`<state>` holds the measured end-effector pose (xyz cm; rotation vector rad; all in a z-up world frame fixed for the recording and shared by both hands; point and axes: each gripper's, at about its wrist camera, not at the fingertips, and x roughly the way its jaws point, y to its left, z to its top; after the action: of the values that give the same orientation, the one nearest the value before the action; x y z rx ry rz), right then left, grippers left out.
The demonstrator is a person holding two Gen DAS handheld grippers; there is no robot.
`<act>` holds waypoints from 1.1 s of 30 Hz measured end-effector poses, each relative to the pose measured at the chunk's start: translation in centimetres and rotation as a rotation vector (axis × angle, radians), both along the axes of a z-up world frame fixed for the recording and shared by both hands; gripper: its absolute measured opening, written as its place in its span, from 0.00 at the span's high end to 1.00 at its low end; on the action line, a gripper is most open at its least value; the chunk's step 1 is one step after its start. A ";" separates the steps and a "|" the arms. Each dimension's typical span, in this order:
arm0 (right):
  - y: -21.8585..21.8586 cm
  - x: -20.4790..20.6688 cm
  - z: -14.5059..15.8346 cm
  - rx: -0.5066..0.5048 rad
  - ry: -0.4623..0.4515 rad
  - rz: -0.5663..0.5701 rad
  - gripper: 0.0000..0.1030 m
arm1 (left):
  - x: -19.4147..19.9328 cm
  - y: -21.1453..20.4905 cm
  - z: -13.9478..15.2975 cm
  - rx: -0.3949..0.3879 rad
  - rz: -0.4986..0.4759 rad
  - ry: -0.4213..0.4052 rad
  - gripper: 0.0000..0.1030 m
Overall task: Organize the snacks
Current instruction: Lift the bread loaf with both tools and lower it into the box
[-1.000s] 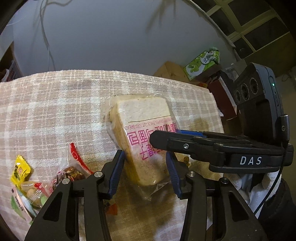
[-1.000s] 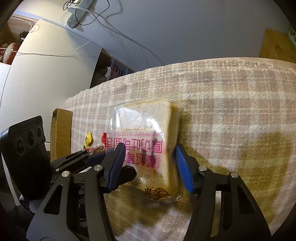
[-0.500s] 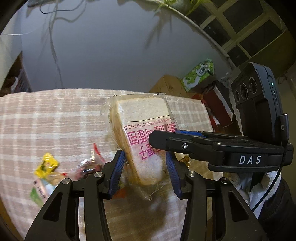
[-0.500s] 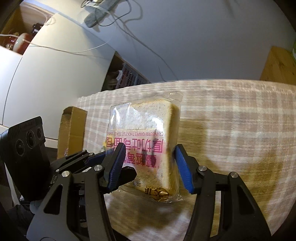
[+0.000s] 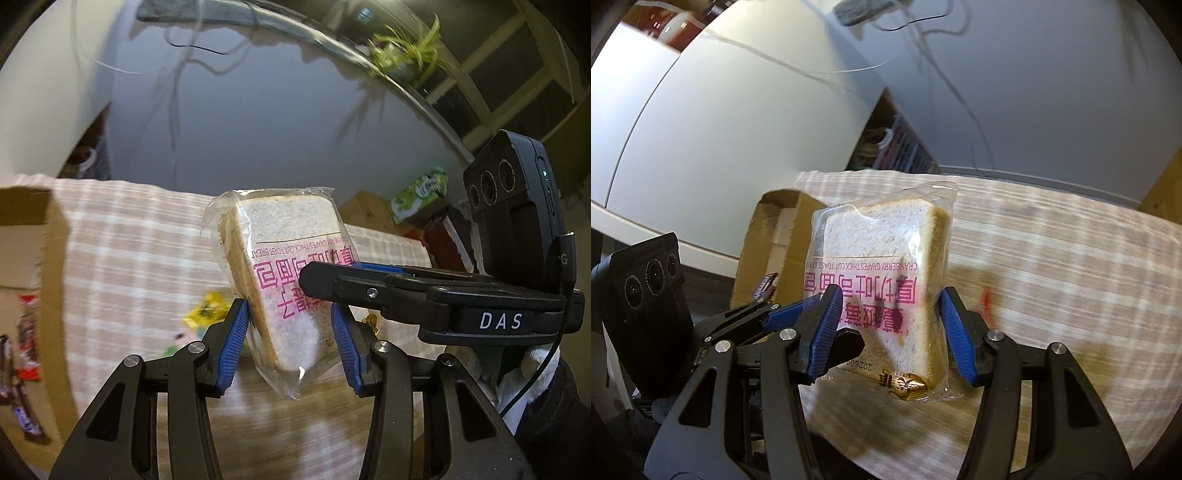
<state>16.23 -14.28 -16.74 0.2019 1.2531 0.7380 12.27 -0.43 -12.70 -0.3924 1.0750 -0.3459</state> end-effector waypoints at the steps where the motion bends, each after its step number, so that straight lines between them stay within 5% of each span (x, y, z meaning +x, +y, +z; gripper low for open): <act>1: 0.7 0.0 0.2 0.000 -0.002 0.010 0.44 | -0.2 0.8 0.1 -0.001 0.017 -0.003 0.57; 16: 14.1 -0.2 1.1 -0.002 -0.011 0.198 0.44 | -3.7 13.0 0.2 0.000 0.221 -0.017 0.57; 33: 26.5 0.1 -2.5 -0.004 0.042 0.331 0.44 | -5.3 21.8 -2.9 0.086 0.384 0.035 0.57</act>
<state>16.38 12.19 -19.21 0.0050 1.3447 1.0195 6.94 21.41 -15.56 -0.5184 1.0190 0.0477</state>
